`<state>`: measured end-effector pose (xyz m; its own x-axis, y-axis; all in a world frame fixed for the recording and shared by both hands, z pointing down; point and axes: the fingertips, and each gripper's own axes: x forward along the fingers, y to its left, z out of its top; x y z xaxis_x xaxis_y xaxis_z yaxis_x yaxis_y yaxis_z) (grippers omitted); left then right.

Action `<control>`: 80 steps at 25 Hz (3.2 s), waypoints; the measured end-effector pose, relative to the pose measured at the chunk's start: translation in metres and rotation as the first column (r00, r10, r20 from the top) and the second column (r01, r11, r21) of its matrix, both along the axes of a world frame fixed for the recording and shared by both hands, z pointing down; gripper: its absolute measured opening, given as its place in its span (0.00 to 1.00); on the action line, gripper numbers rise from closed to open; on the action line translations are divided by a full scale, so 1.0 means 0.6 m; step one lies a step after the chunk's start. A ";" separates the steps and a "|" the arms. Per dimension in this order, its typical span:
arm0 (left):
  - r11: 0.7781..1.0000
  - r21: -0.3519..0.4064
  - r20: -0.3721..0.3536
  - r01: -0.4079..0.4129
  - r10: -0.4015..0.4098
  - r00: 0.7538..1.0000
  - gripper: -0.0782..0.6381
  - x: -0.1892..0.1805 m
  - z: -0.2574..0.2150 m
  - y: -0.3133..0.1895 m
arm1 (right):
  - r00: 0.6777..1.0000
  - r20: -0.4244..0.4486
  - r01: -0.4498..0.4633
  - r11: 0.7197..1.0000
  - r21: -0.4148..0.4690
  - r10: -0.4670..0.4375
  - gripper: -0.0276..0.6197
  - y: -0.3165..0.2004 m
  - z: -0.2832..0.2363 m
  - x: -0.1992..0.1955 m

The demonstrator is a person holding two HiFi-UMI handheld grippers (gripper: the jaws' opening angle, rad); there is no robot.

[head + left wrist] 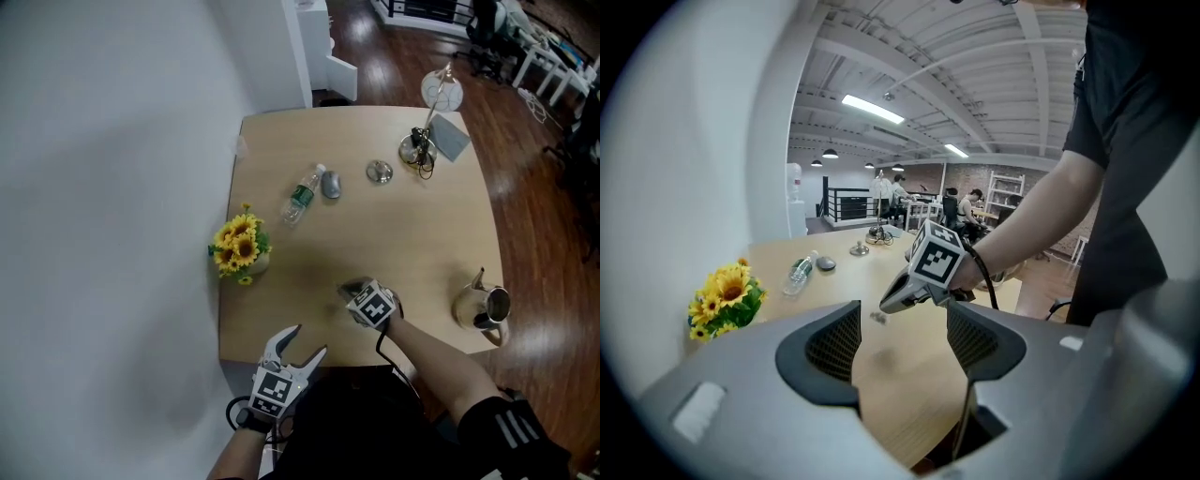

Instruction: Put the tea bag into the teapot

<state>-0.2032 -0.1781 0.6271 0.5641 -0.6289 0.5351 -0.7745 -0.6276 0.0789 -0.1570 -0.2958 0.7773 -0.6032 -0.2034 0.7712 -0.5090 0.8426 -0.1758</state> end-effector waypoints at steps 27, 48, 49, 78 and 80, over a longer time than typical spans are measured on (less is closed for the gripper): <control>0.911 0.131 0.018 -0.392 0.393 0.919 0.51 0.384 -0.070 -0.048 | 0.826 0.214 -0.563 0.778 0.280 0.521 0.06 0.078 -0.304 0.652; 0.923 0.108 0.044 -0.370 0.368 0.929 0.51 0.461 -0.060 -0.036 | 0.860 -0.011 -0.489 0.829 0.271 0.511 0.12 0.092 -0.168 0.761; 0.924 0.108 0.045 -0.368 0.365 0.930 0.51 0.461 -0.060 -0.036 | 0.857 -0.001 -0.495 0.825 0.271 0.515 0.12 0.090 -0.171 0.761; 0.982 0.132 0.035 -0.136 0.132 0.991 0.51 0.360 -0.105 0.060 | 0.907 0.383 -0.287 0.921 0.263 0.173 0.05 0.179 -0.350 0.521; 0.983 0.125 0.032 -0.133 0.130 0.991 0.51 0.347 -0.103 0.080 | 0.909 0.374 -0.289 0.923 0.253 0.182 0.05 0.201 -0.345 0.506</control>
